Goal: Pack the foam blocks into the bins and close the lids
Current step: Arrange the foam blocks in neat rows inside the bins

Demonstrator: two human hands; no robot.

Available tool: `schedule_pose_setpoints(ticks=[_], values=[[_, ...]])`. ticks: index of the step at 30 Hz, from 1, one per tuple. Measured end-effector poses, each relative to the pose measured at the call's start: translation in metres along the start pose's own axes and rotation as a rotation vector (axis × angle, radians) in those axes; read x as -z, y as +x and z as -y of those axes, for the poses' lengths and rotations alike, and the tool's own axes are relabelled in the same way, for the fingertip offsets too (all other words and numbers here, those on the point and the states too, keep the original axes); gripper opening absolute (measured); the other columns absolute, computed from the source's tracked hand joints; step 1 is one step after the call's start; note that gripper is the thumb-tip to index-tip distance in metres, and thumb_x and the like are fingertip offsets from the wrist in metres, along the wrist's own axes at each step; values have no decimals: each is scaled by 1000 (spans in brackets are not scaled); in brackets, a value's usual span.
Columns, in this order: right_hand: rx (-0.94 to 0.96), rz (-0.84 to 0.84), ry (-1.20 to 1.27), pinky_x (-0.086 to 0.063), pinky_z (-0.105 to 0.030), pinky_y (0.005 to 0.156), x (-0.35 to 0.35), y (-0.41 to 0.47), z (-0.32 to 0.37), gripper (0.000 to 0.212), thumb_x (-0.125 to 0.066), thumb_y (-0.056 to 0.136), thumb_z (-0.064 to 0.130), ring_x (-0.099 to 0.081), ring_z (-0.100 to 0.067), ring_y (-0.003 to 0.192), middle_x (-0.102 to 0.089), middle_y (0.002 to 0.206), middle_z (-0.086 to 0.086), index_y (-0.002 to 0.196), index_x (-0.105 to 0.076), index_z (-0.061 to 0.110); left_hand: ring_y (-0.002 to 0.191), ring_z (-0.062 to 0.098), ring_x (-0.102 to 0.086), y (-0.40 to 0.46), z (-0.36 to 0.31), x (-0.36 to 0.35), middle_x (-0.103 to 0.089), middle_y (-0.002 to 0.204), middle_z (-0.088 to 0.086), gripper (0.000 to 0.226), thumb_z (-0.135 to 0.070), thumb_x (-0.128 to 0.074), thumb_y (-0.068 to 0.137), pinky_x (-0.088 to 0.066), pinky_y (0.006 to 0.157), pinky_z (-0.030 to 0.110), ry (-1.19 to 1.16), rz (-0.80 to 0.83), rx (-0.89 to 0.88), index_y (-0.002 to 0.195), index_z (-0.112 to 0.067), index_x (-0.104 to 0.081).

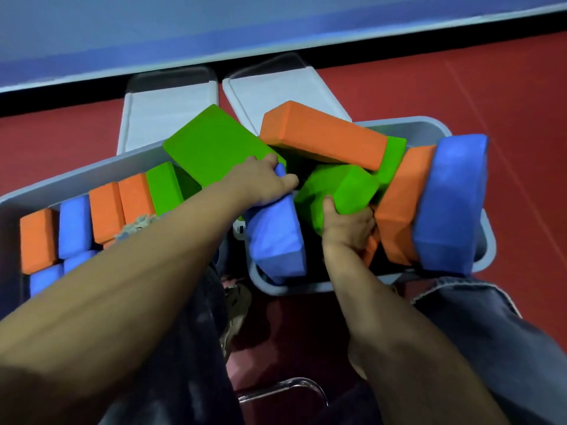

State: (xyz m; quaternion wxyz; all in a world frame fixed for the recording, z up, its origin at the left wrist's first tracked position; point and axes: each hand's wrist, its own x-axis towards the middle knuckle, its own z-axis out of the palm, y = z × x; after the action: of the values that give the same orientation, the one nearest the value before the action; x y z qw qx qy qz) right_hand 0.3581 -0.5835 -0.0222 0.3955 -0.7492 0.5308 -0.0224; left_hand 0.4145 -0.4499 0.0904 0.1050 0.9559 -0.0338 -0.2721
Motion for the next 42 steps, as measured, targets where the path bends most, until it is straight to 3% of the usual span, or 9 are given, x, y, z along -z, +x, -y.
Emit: schedule_pose_setpoints(ticks=[6, 11, 15, 18, 22, 27, 35, 40, 42], values=[[60, -23, 36, -38, -43, 98, 22, -9, 4, 86, -69, 65, 61, -45, -30, 124, -50, 130, -13, 129, -45, 8, 130, 38, -34, -4, 5, -32, -34, 140, 24, 68, -55, -39, 95, -26, 108, 42, 163, 79, -47, 140, -6, -27], [76, 5, 2, -37, -44, 98, 51, -18, 8, 88, -70, 69, 59, -46, -32, 125, -46, 135, -14, 132, -38, 5, 138, 41, -24, -15, 7, -33, -16, 153, 22, 86, -60, -39, 92, -21, 113, 40, 90, 52, -75, 153, -14, 1], [125, 18, 9, -36, -45, 101, 79, -20, 17, 97, -69, 69, 61, -44, -33, 128, -43, 140, -15, 142, -28, 12, 135, 39, -34, -21, 14, -30, -24, 148, 25, 86, -54, -54, 89, -29, 112, 39, -10, -6, -108, 151, -9, -14], [172, -2, -36, -39, -46, 98, 102, -16, 29, 90, -66, 65, 67, -48, -34, 123, -50, 133, -14, 130, -43, 9, 133, 38, -36, -26, 16, -29, -26, 146, 25, 83, -49, -58, 89, -32, 111, 38, -35, 2, -128, 149, -8, -19], [275, 108, -173, -38, -42, 99, 127, -18, 38, 81, -63, 68, 69, -49, -34, 120, -50, 127, -17, 125, -50, 14, 134, 39, -33, -33, 17, -35, -26, 147, 25, 82, -47, -59, 89, -29, 113, 38, -1, 14, -167, 149, -8, -19], [451, 92, -255, -41, -39, 95, 143, -26, 38, 75, -65, 67, 66, -50, -35, 115, -52, 119, -17, 118, -55, 13, 143, 36, -17, -39, 22, -39, -16, 152, 28, 93, -47, -61, 88, -16, 118, 36, 45, 14, -220, 152, -5, -7], [466, 194, -211, -51, -39, 85, 134, -38, 30, 85, -49, 43, 81, -62, -28, 97, -68, 100, -7, 95, -65, 16, 145, 29, -12, -33, 26, -42, -9, 157, 20, 100, -43, -70, 83, -15, 117, 28, 19, 81, -294, 153, -12, -5], [492, 229, -246, -49, -41, 89, 118, -38, 25, 101, -46, 46, 85, -57, -31, 107, -64, 111, -12, 113, -60, 10, 144, 32, -16, -23, 29, -47, -10, 157, 19, 101, -44, -68, 84, -18, 116, 30, 103, 113, -257, 153, -12, -1], [508, 229, -279, -47, -40, 92, 115, -40, 30, 92, -57, 60, 77, -54, -34, 111, -60, 117, -14, 118, -57, 6, 144, 32, -16, -18, 29, -48, -10, 158, 18, 101, -46, -66, 85, -18, 116, 31, 136, 114, -261, 153, -13, 0]])
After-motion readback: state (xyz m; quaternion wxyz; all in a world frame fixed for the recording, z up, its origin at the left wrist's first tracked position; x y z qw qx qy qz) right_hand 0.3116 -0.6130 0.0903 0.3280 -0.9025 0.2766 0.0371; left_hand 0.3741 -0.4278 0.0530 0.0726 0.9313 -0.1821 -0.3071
